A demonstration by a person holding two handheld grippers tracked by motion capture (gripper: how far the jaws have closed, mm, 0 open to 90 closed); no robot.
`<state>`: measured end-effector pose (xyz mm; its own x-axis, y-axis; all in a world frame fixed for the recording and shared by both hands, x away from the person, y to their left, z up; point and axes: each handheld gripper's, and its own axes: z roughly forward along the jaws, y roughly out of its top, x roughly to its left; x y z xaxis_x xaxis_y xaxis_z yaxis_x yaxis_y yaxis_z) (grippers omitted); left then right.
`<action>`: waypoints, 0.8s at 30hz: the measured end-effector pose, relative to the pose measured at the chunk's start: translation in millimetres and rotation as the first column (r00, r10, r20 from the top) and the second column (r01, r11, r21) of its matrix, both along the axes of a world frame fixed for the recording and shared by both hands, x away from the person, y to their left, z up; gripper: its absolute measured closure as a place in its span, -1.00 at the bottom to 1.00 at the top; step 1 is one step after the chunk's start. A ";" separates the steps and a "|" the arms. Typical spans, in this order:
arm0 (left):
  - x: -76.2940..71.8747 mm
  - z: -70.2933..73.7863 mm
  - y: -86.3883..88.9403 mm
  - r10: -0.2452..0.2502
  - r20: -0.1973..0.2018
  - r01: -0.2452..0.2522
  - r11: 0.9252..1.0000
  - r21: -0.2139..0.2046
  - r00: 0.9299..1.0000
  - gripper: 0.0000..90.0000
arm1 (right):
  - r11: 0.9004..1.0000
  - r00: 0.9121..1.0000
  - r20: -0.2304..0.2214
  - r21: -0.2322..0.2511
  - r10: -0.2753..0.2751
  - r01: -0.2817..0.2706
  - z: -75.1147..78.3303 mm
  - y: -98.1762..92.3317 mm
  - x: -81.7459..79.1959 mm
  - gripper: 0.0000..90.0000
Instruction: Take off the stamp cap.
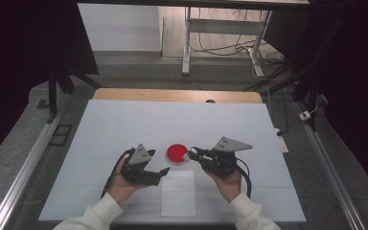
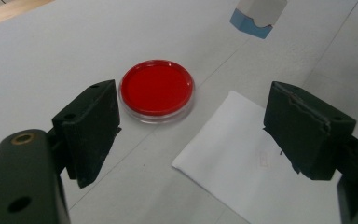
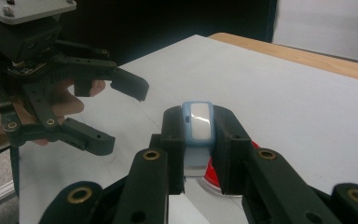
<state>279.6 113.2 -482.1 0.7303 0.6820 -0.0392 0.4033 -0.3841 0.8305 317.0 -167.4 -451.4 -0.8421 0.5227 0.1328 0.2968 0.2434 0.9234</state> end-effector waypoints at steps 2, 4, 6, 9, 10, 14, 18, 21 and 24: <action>0.7 0.1 -2.3 -0.007 0.001 0.007 1.000 0.003 1.000 -0.58 | 1.000 1.000 0.000 0.001 0.001 -0.001 -0.1 0.2 -0.1 0.67; 1.2 0.0 -4.8 -0.008 0.002 0.008 1.000 0.001 1.000 -0.58 | 1.000 1.000 0.001 0.004 0.000 0.000 -0.2 0.4 -0.2 0.67; 1.8 -0.2 -6.9 -0.015 0.002 0.015 1.000 0.006 1.000 -0.58 | 1.000 1.000 0.002 0.005 -0.001 0.001 -0.2 0.3 -0.2 0.67; 2.7 -0.7 -11.0 -0.022 0.002 0.022 1.000 0.008 1.000 -0.58 | 1.000 1.000 0.003 0.006 -0.002 0.002 0.0 0.1 -0.3 0.67; 2.9 -0.9 -12.4 -0.025 0.002 0.025 1.000 0.008 1.000 -0.58 | 1.000 1.000 0.003 0.007 -0.002 0.002 0.0 0.1 -0.3 0.67; 4.3 -1.3 -18.4 -0.034 0.000 0.034 0.999 0.008 0.999 -0.57 | 1.000 1.000 0.003 0.005 -0.003 0.003 -0.3 0.2 -0.3 0.67; 5.5 -1.0 -23.8 -0.040 0.005 0.040 0.999 0.009 0.999 -0.57 | 1.000 1.000 0.004 0.005 -0.002 0.002 -0.3 0.3 -0.5 0.67; 6.2 -0.2 -27.4 -0.046 0.007 0.046 0.999 0.007 0.999 -0.56 | 1.000 1.000 0.003 0.008 -0.002 0.002 -0.4 0.5 -0.6 0.67; 6.5 0.7 -31.9 -0.053 0.013 0.053 0.999 0.004 0.999 -0.55 | 1.000 1.000 0.003 0.008 -0.001 0.001 -0.8 1.1 -0.7 0.67</action>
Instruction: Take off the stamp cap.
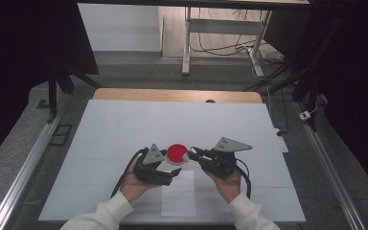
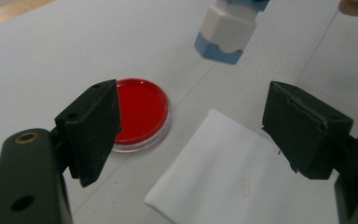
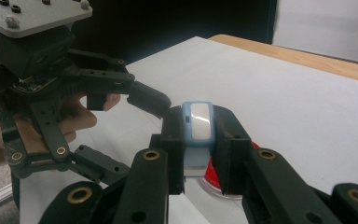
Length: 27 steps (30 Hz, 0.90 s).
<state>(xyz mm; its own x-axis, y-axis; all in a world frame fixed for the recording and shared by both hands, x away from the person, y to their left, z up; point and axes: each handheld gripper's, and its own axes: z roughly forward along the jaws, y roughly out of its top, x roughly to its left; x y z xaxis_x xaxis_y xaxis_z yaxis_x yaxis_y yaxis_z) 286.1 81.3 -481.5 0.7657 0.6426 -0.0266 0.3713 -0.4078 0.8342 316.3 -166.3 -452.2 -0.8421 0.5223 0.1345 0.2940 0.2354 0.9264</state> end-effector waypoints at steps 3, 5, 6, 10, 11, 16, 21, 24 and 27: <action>0.9 -0.3 -4.6 -0.006 0.004 0.006 1.000 0.002 1.000 -0.54 | 1.000 1.000 -0.001 0.000 -0.001 0.001 -0.5 0.5 0.2 0.67; 1.5 -0.5 -7.3 -0.008 0.007 0.008 1.000 0.001 1.000 -0.54 | 1.000 1.000 -0.001 0.001 -0.002 0.002 -0.6 0.5 0.0 0.67; 1.7 -0.5 -8.5 -0.009 0.009 0.009 1.000 0.001 1.000 -0.53 | 1.000 1.000 -0.001 0.002 -0.001 0.001 -0.6 0.6 -0.2 0.67; 2.0 -0.3 -13.4 -0.012 0.024 0.012 1.000 0.004 1.000 -0.50 | 1.000 1.000 -0.002 0.002 -0.001 0.001 -0.8 0.7 -0.3 0.67; 2.2 -0.3 -14.5 -0.013 0.027 0.013 1.000 0.006 1.000 -0.50 | 1.000 1.000 -0.002 0.003 -0.001 0.001 -0.9 0.7 -0.3 0.67; 3.6 -1.2 -18.4 -0.016 0.030 0.015 1.000 0.013 0.999 -0.47 | 1.000 1.000 -0.006 0.004 -0.003 0.003 -2.1 1.0 0.1 0.67; 4.2 -1.5 -20.2 -0.018 0.035 0.018 1.000 0.018 0.999 -0.42 | 1.000 1.000 -0.008 0.002 -0.001 0.001 -2.5 1.4 0.0 0.67; 4.3 -1.9 -21.4 -0.021 0.040 0.020 1.000 0.023 0.999 -0.40 | 1.000 1.000 -0.009 0.001 0.000 0.000 -3.0 1.7 0.0 0.67; 4.1 -2.3 -22.7 -0.025 0.045 0.023 0.999 0.029 0.999 -0.36 | 1.000 1.000 -0.010 0.000 0.000 0.000 -3.4 1.9 0.1 0.67</action>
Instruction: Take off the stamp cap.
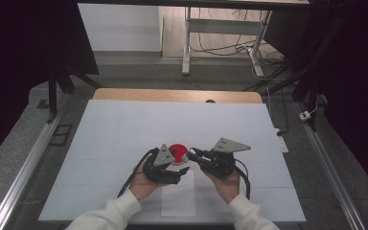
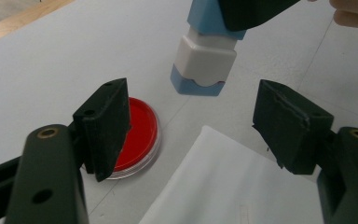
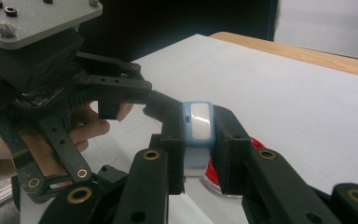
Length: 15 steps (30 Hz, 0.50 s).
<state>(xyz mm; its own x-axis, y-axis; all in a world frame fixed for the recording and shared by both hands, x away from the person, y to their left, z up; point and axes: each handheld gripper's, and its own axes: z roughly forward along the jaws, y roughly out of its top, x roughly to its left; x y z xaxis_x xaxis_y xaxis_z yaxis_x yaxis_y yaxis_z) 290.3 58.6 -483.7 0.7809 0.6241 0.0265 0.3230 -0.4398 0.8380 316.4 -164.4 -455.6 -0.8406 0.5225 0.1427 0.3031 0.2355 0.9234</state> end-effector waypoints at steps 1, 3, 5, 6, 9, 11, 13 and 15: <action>-0.2 -0.1 -0.5 -0.001 0.003 0.001 1.000 0.003 1.000 -0.35 | 1.000 1.000 0.000 0.000 0.000 0.000 -0.1 0.1 0.0 0.67; -0.5 -0.6 -1.6 -0.001 0.015 0.001 1.000 0.009 1.000 -0.31 | 1.000 1.000 -0.003 0.000 0.001 -0.001 -0.4 0.3 0.0 0.67; -0.9 -0.8 -2.4 -0.002 0.026 0.002 1.000 0.016 1.000 -0.25 | 1.000 1.000 -0.006 -0.001 0.000 0.000 -0.8 0.5 0.0 0.67; -1.0 -0.9 -2.8 -0.005 0.031 0.004 1.000 0.017 1.000 -0.22 | 1.000 1.000 -0.008 -0.001 -0.001 0.001 -1.1 0.6 0.1 0.67; -1.8 -1.5 -4.6 -0.007 0.048 0.006 1.000 0.029 0.999 -0.12 | 1.000 1.000 -0.018 0.005 -0.003 0.003 -1.9 0.7 0.4 0.67; -1.9 -1.8 -5.6 -0.012 0.056 0.010 0.999 0.041 0.998 -0.08 | 1.000 1.000 -0.023 0.008 -0.007 0.007 -2.2 1.0 0.5 0.67; -2.2 -2.4 -6.7 -0.011 0.063 0.008 0.999 0.048 0.998 -0.05 | 1.000 1.000 -0.026 0.010 -0.012 0.013 -2.4 1.2 0.7 0.67; -2.2 -2.7 -7.5 -0.011 0.069 0.007 0.998 0.058 0.998 -0.03 | 1.000 0.999 -0.029 0.014 -0.017 0.017 -2.6 1.2 0.8 0.67</action>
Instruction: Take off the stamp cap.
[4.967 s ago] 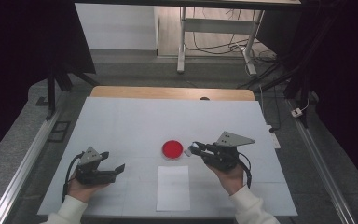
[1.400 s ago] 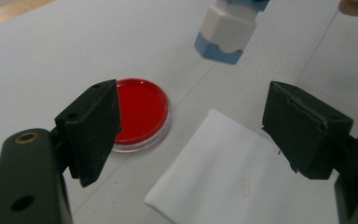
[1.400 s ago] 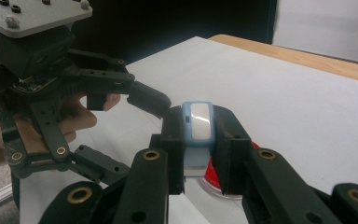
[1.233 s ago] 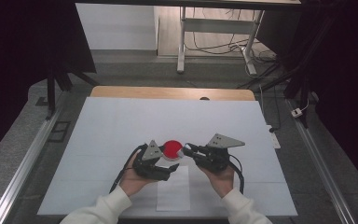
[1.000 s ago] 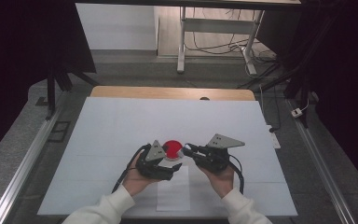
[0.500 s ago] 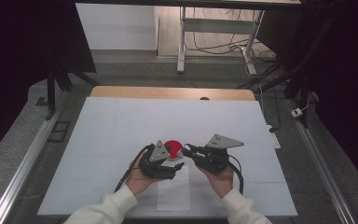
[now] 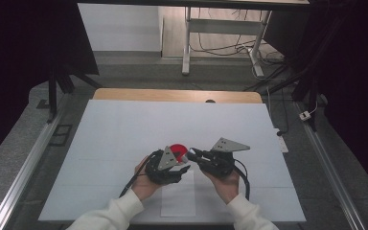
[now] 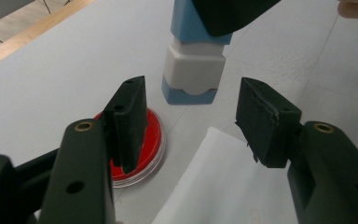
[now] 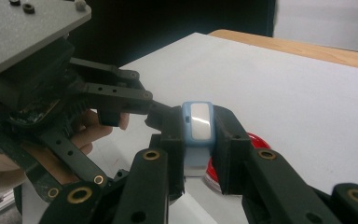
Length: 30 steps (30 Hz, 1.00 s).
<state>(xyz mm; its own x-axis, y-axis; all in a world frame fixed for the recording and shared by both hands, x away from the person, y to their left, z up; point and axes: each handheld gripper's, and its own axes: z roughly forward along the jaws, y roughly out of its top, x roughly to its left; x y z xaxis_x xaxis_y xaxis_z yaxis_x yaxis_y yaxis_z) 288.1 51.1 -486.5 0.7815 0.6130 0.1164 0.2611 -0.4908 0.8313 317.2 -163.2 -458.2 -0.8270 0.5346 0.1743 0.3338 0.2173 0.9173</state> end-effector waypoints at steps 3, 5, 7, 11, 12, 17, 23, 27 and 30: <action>0.1 -0.7 -1.2 0.003 0.008 -0.003 1.000 0.008 1.000 0.00 | 1.000 1.000 -0.005 0.004 -0.005 0.005 -0.3 -0.2 0.3 0.67; 0.3 -1.2 -1.9 0.004 0.013 -0.004 1.000 0.014 1.000 0.03 | 1.000 1.000 -0.010 0.009 -0.006 0.006 -0.5 -0.2 0.5 0.67; 0.5 -1.6 -2.5 0.005 0.016 -0.006 1.000 0.021 1.000 0.05 | 1.000 1.000 -0.013 0.011 -0.006 0.006 -0.8 -0.1 0.6 0.67; 0.4 -2.2 -3.4 0.007 0.029 -0.008 0.999 0.032 1.000 0.12 | 1.000 1.000 -0.016 0.013 -0.007 0.007 -1.0 -0.1 0.7 0.67; 0.5 -2.3 -3.4 0.007 0.031 -0.008 0.999 0.037 1.000 0.14 | 1.000 1.000 -0.016 0.014 -0.007 0.007 -1.2 0.0 0.7 0.67; 0.1 -3.4 -4.9 0.007 0.039 -0.009 0.999 0.044 0.999 0.21 | 1.000 1.000 -0.021 0.023 -0.007 0.008 -1.4 0.3 0.6 0.67; 0.0 -4.4 -5.9 0.005 0.048 -0.008 0.998 0.064 0.999 0.28 | 1.000 1.000 -0.025 0.026 -0.006 0.007 -1.8 0.5 0.6 0.67; 0.2 -4.4 -5.7 0.010 0.048 -0.013 0.998 0.064 0.999 0.34 | 1.000 1.000 -0.028 0.028 -0.006 0.007 -1.9 0.4 0.6 0.67; 0.4 -4.7 -5.8 0.013 0.049 -0.017 0.998 0.066 0.999 0.38 | 1.000 1.000 -0.029 0.028 -0.006 0.007 -1.9 0.7 0.5 0.67</action>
